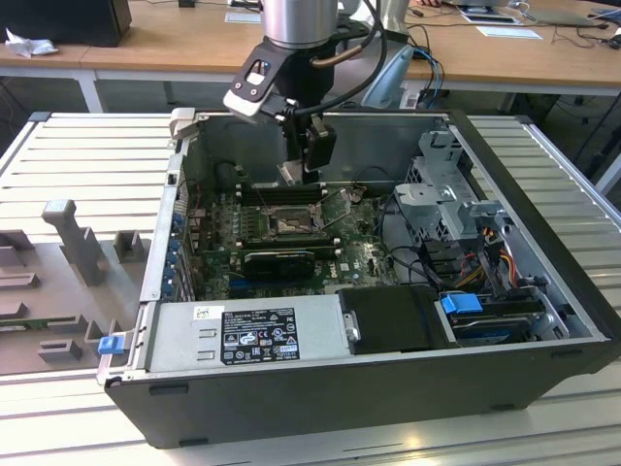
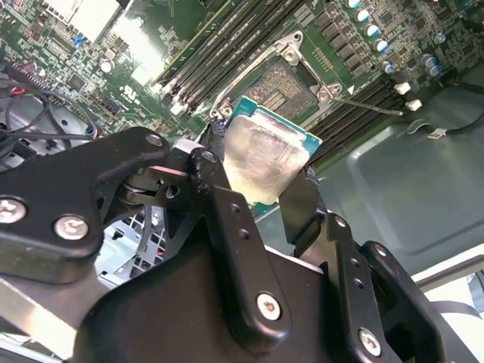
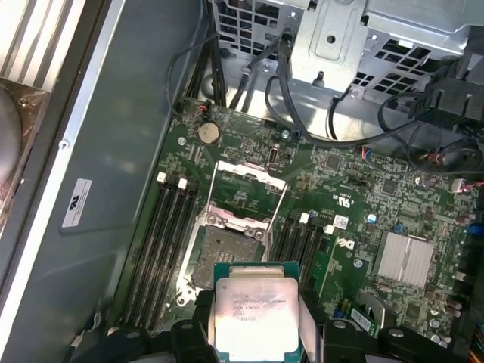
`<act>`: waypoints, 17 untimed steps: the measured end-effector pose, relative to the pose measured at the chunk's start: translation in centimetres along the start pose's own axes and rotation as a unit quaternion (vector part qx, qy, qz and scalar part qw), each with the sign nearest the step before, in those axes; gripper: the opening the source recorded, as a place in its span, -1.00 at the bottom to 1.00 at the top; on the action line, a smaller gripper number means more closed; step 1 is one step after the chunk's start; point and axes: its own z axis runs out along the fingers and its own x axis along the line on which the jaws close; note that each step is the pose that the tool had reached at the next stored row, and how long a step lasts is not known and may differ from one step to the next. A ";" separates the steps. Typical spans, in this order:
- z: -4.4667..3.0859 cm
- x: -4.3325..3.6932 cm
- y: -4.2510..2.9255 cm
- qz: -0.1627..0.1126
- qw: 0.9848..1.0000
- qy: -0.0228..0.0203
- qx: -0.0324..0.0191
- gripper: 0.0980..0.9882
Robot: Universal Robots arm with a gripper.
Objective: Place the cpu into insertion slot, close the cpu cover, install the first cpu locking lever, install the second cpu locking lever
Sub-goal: 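Place the cpu into insertion slot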
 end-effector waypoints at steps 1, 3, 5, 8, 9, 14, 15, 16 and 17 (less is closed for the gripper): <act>0.01 0.01 -0.02 0.002 1.000 0.000 0.000 -0.03; 0.02 0.03 -0.09 0.003 1.000 0.000 0.000 -0.03; 0.06 0.05 -0.17 0.003 1.000 0.000 0.000 -0.03; 0.12 0.07 -0.25 0.004 1.000 0.000 0.000 -0.03; 0.13 0.07 -0.28 0.004 1.000 0.000 0.000 -0.03; 0.71 0.14 -0.44 0.016 1.000 -0.002 0.000 -0.03; 0.89 0.14 -0.46 0.022 1.000 -0.002 0.000 -0.03; 1.07 0.14 -0.47 0.029 1.000 -0.003 -0.001 -0.03; 1.25 0.13 -0.49 0.037 0.999 -0.003 -0.001 -0.03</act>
